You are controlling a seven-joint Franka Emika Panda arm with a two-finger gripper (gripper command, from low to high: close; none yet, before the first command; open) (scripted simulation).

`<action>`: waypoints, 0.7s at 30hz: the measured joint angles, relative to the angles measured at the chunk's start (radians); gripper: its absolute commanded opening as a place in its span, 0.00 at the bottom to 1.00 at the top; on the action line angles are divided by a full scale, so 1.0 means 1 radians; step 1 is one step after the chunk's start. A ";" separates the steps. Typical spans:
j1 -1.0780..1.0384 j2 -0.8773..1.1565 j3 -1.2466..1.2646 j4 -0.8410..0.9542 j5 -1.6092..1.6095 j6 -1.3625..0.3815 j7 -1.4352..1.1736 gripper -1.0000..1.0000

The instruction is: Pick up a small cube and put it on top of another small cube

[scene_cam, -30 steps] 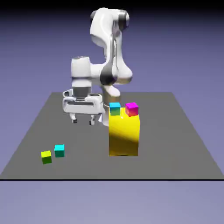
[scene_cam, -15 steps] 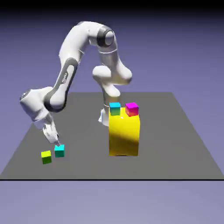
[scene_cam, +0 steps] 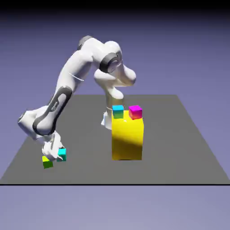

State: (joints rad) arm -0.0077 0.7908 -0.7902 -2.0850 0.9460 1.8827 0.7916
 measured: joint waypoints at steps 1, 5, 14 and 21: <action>0.014 0.009 -0.013 0.000 0.013 -0.003 -0.008 0.00; -0.058 -0.038 0.053 0.001 -0.049 0.012 0.031 0.00; -0.384 -0.251 0.352 0.007 -0.340 0.079 0.209 0.00; -0.287 -0.488 0.555 -0.042 -0.527 -0.054 0.148 0.00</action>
State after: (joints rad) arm -0.2946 0.3032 -0.2350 -2.1271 0.4187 1.8291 0.9397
